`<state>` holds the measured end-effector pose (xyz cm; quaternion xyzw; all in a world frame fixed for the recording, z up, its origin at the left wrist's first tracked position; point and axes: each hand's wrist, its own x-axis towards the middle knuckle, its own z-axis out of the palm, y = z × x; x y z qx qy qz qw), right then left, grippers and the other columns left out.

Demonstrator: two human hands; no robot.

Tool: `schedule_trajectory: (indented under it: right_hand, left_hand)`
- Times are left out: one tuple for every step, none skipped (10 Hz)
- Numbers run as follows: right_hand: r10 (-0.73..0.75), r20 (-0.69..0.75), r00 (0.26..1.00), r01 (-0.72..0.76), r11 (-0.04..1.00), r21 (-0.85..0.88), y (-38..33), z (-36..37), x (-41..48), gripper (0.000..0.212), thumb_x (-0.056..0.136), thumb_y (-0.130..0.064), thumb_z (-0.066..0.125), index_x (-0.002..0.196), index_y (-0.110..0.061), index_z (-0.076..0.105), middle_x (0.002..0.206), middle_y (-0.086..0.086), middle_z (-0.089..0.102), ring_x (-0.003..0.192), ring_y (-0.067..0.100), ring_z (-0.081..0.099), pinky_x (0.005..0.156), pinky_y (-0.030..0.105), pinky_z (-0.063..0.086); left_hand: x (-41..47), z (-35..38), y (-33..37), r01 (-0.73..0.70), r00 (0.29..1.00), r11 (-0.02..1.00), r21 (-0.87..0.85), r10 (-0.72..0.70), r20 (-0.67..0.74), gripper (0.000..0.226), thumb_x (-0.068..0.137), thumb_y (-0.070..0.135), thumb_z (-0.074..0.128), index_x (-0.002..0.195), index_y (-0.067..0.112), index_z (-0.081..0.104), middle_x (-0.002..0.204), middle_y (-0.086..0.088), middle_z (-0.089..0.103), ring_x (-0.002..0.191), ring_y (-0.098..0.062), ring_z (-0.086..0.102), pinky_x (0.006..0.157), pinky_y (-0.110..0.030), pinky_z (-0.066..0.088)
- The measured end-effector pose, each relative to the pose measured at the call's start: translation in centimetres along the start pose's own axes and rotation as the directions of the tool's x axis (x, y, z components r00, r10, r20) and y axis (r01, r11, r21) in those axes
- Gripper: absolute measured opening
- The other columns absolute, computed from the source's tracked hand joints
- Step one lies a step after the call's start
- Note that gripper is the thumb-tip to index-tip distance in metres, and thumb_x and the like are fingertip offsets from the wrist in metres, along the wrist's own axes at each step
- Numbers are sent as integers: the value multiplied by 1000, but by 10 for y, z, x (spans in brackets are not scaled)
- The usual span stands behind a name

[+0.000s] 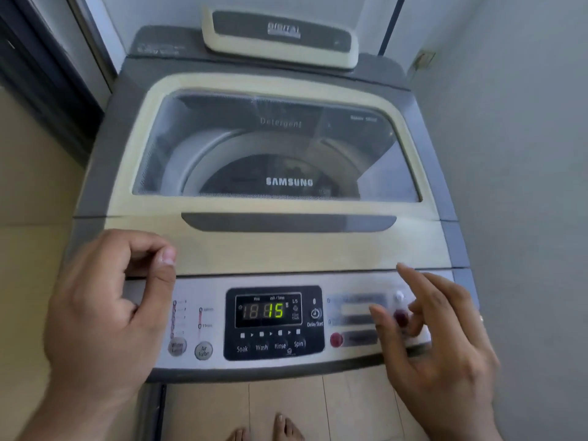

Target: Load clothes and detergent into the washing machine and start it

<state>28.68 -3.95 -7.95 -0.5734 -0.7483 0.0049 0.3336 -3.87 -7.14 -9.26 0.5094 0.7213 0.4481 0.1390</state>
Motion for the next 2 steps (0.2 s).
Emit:
schedule_trajectory:
  right_hand:
    - [-6,-21,1000,6,1000,13,-3,-6,24,45,102,-40,66,132,-6,73,115,6,68,83,23,65,89,21,52]
    - [-23,-54,998,25,999,32,-13,-17,43,43,99,-36,68,131,-7,74,112,6,69,85,19,60,85,32,56]
  left_hand:
    - [7,-7,14,20,1000,1000,12,-20,-22,8,106,41,65,103,33,67,101,11,73,95,-16,70,89,-30,57]
    - [9,-14,36,21,1000,1000,13,-21,21,15,104,27,73,97,39,67,109,20,72,99,-1,70,78,-3,47]
